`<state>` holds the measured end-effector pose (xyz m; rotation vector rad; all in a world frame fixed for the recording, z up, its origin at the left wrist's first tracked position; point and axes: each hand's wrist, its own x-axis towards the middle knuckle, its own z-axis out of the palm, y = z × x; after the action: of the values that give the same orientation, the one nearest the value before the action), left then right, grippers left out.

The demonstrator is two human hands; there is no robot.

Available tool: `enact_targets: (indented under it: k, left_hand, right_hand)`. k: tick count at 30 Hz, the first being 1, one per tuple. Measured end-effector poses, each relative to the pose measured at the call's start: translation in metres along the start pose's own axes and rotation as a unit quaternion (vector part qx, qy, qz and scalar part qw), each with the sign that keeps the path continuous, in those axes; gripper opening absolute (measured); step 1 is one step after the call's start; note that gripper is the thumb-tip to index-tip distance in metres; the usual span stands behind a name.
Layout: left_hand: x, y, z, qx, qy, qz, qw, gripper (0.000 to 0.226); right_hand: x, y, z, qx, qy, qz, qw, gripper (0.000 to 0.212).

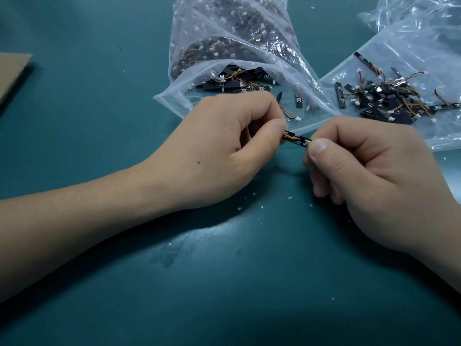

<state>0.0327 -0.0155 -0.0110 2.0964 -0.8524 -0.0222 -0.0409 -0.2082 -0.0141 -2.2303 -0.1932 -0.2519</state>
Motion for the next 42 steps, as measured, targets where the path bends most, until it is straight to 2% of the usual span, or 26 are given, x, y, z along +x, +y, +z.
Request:
enact_targets:
  k: [10, 29, 38, 42]
  left_hand:
    - [-0.0012, 0.0022, -0.0015, -0.001, 0.01, 0.013, 1.0, 0.019]
    - [-0.0026, 0.0008, -0.0023, -0.006, -0.017, 0.008, 1.0, 0.016]
    - [-0.0012, -0.0037, -0.0039, -0.014, -0.067, 0.011, 0.998, 0.015]
    - [-0.0006, -0.0043, -0.0055, -0.074, -0.075, 0.003, 0.994, 0.014]
  right_hand:
    - [-0.0005, -0.001, 0.0007, -0.002, -0.004, -0.003, 1.0, 0.024]
    - [-0.0022, -0.001, 0.0005, 0.007, 0.007, -0.006, 1.0, 0.025]
    - [-0.0021, 0.0002, -0.0011, 0.022, 0.016, -0.006, 1.0, 0.026]
    - [-0.0016, 0.0011, -0.0006, 0.058, 0.034, 0.001, 0.998, 0.026]
